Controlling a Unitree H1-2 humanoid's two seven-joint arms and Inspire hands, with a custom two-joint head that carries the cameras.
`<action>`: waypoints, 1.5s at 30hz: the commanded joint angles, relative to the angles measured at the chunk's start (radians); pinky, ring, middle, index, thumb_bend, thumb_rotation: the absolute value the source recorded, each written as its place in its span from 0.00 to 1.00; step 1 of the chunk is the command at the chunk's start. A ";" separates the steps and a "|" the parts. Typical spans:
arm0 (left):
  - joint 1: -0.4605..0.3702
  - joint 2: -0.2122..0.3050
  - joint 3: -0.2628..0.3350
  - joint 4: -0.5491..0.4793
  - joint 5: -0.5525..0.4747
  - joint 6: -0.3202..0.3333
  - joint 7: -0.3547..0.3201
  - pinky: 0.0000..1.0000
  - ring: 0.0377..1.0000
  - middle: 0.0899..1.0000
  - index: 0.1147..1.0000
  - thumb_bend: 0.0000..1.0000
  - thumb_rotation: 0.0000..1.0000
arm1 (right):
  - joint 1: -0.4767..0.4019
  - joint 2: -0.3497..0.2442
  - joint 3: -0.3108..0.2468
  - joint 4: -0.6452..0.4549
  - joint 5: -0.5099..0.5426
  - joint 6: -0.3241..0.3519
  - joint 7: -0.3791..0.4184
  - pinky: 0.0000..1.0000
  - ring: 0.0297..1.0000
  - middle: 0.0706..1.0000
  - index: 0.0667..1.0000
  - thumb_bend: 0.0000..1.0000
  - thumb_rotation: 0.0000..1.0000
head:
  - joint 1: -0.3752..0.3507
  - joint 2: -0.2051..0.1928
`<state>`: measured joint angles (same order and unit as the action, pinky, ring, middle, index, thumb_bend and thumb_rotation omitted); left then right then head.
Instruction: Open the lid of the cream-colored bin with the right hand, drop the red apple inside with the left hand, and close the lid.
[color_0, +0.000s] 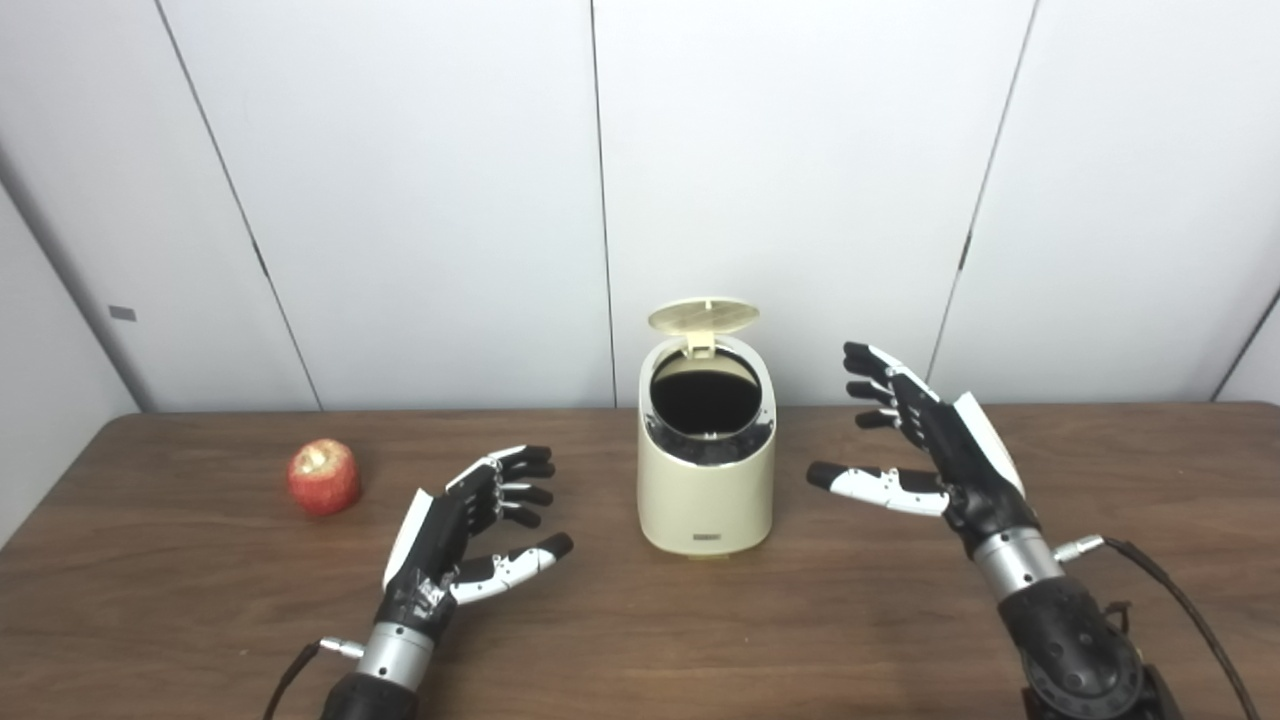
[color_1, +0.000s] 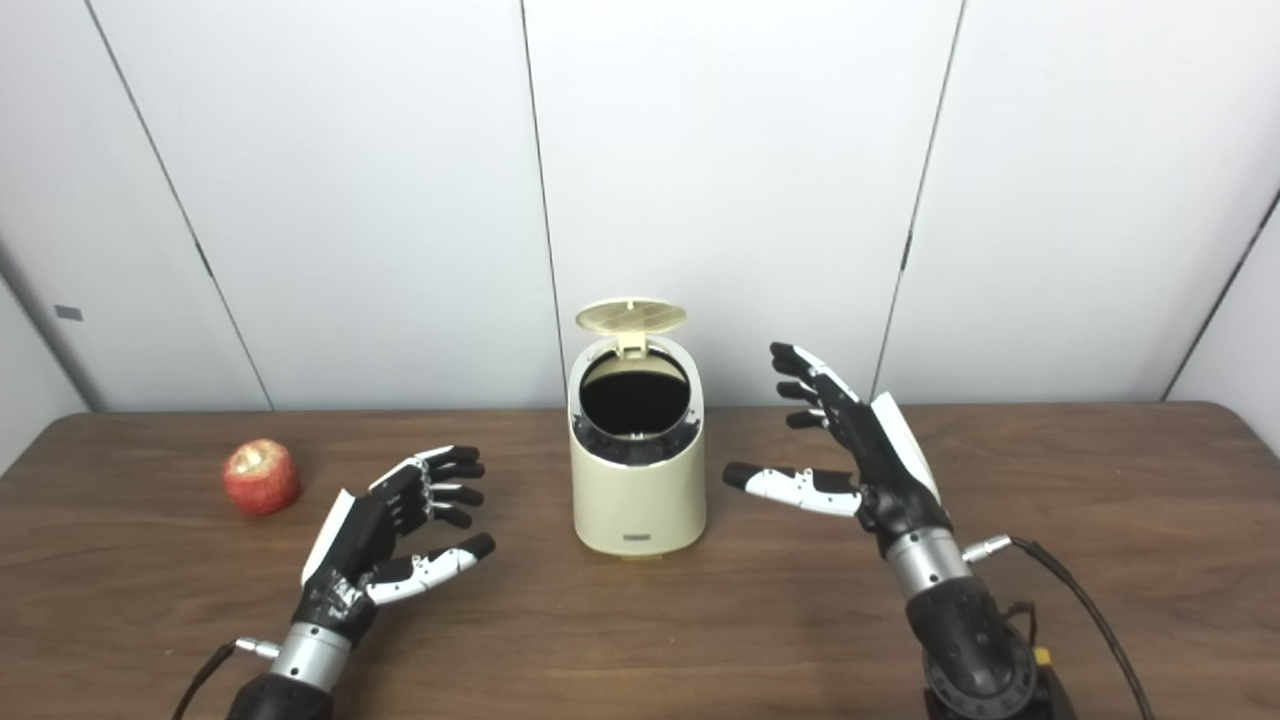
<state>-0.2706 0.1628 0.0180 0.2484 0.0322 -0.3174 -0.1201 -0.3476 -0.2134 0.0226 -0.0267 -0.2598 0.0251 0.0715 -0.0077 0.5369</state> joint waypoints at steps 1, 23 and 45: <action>-0.041 0.011 0.007 -0.034 -0.005 -0.026 0.010 0.59 0.65 0.72 0.75 0.66 0.06 | -0.010 -0.012 -0.008 -0.026 0.002 -0.042 -0.019 0.73 0.83 0.86 0.89 0.80 0.41 | -0.001 0.001; -0.056 -0.006 0.199 -0.137 0.336 -0.025 0.449 0.64 0.79 0.80 0.79 0.69 0.14 | 0.056 -0.037 -0.034 -0.044 0.052 -0.010 0.005 0.79 0.86 0.90 0.92 0.71 0.13 | 0.337 -0.126; -0.161 0.216 0.172 -0.010 0.390 0.195 0.425 0.69 0.89 0.90 0.91 0.85 0.19 | 0.068 -0.046 -0.024 -0.082 0.062 0.012 0.029 0.59 0.78 0.85 0.87 0.74 0.27 | 0.365 -0.122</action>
<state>-0.3842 0.3452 0.1933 0.2439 0.4292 -0.1375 0.3143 -0.2552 -0.2456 0.0032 -0.0681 -0.2031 0.0448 0.1006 0.3559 0.4142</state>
